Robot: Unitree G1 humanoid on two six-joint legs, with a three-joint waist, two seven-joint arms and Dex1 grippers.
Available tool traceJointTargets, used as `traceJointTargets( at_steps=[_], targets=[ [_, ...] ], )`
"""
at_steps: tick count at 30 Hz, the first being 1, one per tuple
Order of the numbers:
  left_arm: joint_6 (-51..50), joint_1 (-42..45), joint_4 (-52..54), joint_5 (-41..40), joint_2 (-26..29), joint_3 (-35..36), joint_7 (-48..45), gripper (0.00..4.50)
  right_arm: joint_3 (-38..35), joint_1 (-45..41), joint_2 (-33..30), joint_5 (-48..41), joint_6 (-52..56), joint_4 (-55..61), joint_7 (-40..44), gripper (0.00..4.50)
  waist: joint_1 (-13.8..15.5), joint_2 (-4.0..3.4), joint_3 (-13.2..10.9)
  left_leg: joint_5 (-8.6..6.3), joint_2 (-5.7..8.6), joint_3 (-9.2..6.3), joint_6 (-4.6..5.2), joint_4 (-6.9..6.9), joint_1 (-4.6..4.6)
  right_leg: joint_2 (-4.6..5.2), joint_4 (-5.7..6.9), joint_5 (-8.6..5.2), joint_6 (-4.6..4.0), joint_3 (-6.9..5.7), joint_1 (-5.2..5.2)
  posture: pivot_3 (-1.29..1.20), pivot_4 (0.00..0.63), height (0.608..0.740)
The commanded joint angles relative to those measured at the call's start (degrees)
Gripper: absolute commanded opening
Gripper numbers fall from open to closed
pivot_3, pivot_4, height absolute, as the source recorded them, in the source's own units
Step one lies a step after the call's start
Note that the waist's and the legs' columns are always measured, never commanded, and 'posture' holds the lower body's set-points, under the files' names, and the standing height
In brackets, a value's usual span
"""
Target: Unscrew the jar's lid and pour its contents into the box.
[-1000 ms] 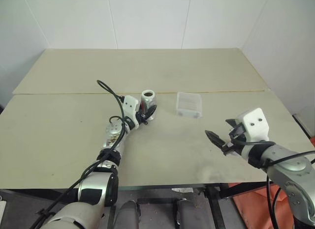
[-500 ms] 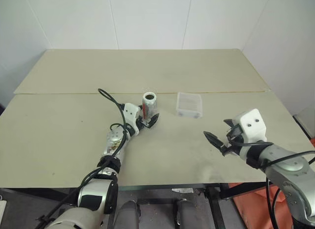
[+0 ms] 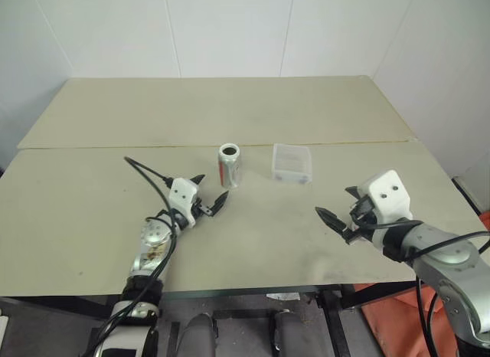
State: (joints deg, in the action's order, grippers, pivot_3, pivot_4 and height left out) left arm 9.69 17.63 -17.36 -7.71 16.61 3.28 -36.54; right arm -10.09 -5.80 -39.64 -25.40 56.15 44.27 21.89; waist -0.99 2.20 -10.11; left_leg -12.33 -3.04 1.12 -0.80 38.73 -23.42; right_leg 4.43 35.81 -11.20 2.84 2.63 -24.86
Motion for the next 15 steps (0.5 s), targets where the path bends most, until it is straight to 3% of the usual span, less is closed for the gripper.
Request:
traceJointTargets(
  at_steps=[1, 5, 8, 15],
  targets=[
    [-1.8, -7.0, 14.8, -9.9, 7.1, 2.3, -11.3, 4.48, -2.8, 0.0, -1.6, -0.8, -4.0, 0.3, 3.5, 4.5, -0.3, 0.01, 0.0, 0.0, -0.01, 0.0, 0.0, -0.02, 0.0, -0.01, -0.01, -0.02, -0.04, 0.0, -0.01, 0.0, 0.15, 0.74],
    [-12.1, -12.5, 26.2, -26.4, 17.9, 8.5, -23.2, 4.48, -7.1, 2.5, -5.1, -1.8, -14.0, -2.4, 13.9, 4.5, 0.2, 0.01, 0.0, 0.0, -0.1, 0.04, -0.01, -0.13, -0.05, -0.02, 0.02, -0.13, -0.2, -0.03, -0.15, 0.0, 0.15, 0.74],
    [-18.0, -14.4, 29.0, -33.9, 24.7, 13.6, -28.6, 4.48, -12.4, 4.5, -8.1, -4.0, -21.5, -5.6, 23.8, 4.5, 0.4, -0.01, 0.0, -0.01, -0.13, 0.05, -0.01, -0.12, 0.0, 0.01, -0.01, -0.16, -0.22, -0.1, -0.1, 0.0, 0.15, 0.74],
    [-28.9, -18.6, 34.4, -44.5, 36.3, 26.8, -34.2, 4.48, -21.1, 8.1, -15.0, -6.0, -32.6, -15.1, 41.3, 4.5, 0.2, 0.04, 0.0, -0.01, -0.27, 0.16, -0.02, -0.15, 0.04, -0.03, -0.13, -0.22, -0.3, -0.11, -0.11, 0.0, 0.15, 0.74]
  ],
)
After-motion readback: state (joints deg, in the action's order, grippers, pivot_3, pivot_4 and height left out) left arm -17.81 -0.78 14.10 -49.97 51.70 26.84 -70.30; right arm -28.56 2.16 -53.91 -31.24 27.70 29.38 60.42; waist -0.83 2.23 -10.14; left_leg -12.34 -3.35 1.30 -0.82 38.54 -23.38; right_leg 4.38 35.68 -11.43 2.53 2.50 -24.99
